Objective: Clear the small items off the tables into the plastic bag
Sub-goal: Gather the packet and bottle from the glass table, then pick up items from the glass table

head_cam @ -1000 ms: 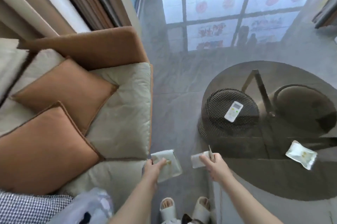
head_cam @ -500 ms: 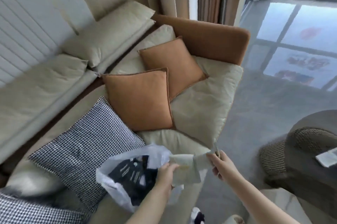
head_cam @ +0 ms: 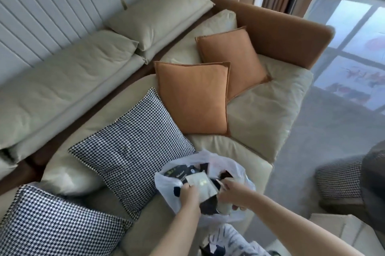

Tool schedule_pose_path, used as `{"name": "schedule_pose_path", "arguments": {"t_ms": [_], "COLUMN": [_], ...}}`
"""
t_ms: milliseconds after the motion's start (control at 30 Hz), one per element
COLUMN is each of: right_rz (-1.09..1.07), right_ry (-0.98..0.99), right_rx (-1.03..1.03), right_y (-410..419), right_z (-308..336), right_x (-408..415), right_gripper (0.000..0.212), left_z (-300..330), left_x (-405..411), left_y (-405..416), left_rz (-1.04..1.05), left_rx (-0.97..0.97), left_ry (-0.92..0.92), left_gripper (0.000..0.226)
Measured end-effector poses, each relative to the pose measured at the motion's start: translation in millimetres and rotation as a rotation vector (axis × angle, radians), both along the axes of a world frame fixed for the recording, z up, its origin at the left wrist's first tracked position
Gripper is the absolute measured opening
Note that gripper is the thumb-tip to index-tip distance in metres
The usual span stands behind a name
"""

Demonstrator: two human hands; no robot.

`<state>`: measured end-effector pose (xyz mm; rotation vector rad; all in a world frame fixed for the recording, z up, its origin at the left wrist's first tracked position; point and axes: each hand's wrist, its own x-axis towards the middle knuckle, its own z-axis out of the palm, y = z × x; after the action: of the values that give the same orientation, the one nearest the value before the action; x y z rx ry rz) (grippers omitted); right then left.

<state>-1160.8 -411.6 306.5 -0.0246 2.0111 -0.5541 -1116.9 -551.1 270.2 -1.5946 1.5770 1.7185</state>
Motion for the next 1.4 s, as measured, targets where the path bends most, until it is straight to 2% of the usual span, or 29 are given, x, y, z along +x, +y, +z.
{"name": "schedule_pose_path", "arguments": {"t_ms": [67,133,167,233,300,400,567,700,833,933,1033,1133,1400], "right_rz": [-0.019,-0.037,-0.071,-0.204,-0.276,-0.200,-0.090,-0.150,-0.345,-0.456,-0.520,-0.597,-0.801], "right_ry": [-0.017,0.001,-0.005,-0.052,-0.009,0.174,0.208,0.204,0.206,0.258,0.367,0.415,0.450], "right_rx": [0.029,0.089,0.113,0.101,0.053,0.088,0.122,0.072,-0.119,-0.175,-0.161,-0.103,0.033], "right_y": [-8,-17,-21,-29,-33,-28,-11,11,42,75,119,169,310], "right_z": [-12,-17,-20,-29,-35,-39,-30,-18,1,14,19,21,24], "right_x": [1,0,-3,-9,-15,-17,-11,-7,-6,-6,-4,0,19], "right_gripper": [0.017,0.010,0.021,0.058,0.072,0.058,0.024,0.037,0.027,0.017,0.015,0.019,0.023], "left_z": [-6,-10,-10,-14,-17,-22,-11,3,20,36,51,62,67], "left_x": [-13,-22,-25,-26,-25,-20,-10,-9,-17,-29,-46,-61,-79], "left_y": [-2,-6,-10,-18,-25,-30,-22,-5,18,43,78,125,283], "left_rz": [0.063,0.178,0.221,0.200,0.126,0.017,-0.189,-0.438,-0.609,-0.715,-0.828,-0.938,-1.353], "left_rx": [0.021,0.072,0.082,0.044,0.017,-0.004,0.052,0.054,0.013,-0.024,-0.089,-0.072,-0.171], "left_ry": [0.017,0.051,0.057,0.037,0.024,0.015,0.036,0.082,0.123,0.176,0.247,0.334,0.339], "left_gripper": [0.042,0.042,0.042,0.044,0.042,0.043,0.046,0.038,0.034,0.030,0.024,0.019,0.026]}}
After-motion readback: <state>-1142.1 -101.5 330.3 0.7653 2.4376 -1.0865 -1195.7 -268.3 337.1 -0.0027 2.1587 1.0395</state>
